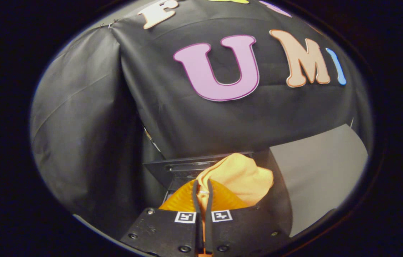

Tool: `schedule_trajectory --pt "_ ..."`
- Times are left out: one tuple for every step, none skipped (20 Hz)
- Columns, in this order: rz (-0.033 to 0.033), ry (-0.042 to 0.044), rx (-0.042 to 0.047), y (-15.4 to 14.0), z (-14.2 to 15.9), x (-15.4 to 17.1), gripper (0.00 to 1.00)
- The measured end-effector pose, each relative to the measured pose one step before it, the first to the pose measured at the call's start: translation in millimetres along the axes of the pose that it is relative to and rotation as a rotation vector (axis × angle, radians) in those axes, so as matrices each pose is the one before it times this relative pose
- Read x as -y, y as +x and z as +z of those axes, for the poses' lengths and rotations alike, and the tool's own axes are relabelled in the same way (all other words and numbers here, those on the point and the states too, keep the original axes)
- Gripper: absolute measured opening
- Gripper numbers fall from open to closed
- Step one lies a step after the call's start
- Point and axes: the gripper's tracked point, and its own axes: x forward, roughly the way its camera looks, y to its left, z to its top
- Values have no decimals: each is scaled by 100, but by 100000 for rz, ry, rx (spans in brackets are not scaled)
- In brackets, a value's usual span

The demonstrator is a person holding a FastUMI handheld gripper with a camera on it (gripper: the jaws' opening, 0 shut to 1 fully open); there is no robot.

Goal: Put the clothes into the washing machine and then close the washing machine lid.

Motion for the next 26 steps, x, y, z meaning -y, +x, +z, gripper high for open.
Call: schedule_trajectory --pt "316 -695 -1060 703 -503 -410 2" --pt "529 39 -1416 677 -534 -612 2" --pt "345 144 -1627 592 -585 -349 2" --pt "-96 -379 -446 616 -621 -7 2" --pt "-764 -788 -175 524 -228 118 2" --pt "-456 -591 791 598 -148 -266 2" --pt "-396 -472 -51 420 -252 -81 2" --pt "-226 74 161 545 -314 -104 2" --pt "-762 71 -617 420 -388 130 2" --pt "-460 -146 -215 545 -347 49 2" --pt "-281 -208 -380 521 -324 15 2" --pt "-552 -265 -851 182 -360 59 3" --pt "-163 46 173 352 -147 4 3" --pt "-67 -111 -445 333 -335 -11 4" --pt "-358 50 -48 319 -103 78 5" --pt "-669 34 -132 252 -196 148 6" --pt "-402 3 -535 169 -221 114 7" --pt "-298 110 103 246 -82 7 8" --pt "-293 325 -80 128 -31 -25 8" --pt "-609 704 449 112 1 2 9" --pt "-800 780 12 95 -58 100 20" --pt "61 1243 499 40 17 -84 30" --pt "-988 1354 584 -56 257 44 41" --pt "645 1175 420 98 344 -216 52" --pt "1008 1025 597 -140 166 -171 62" --pt "467 1151 819 -216 238 -147 73"
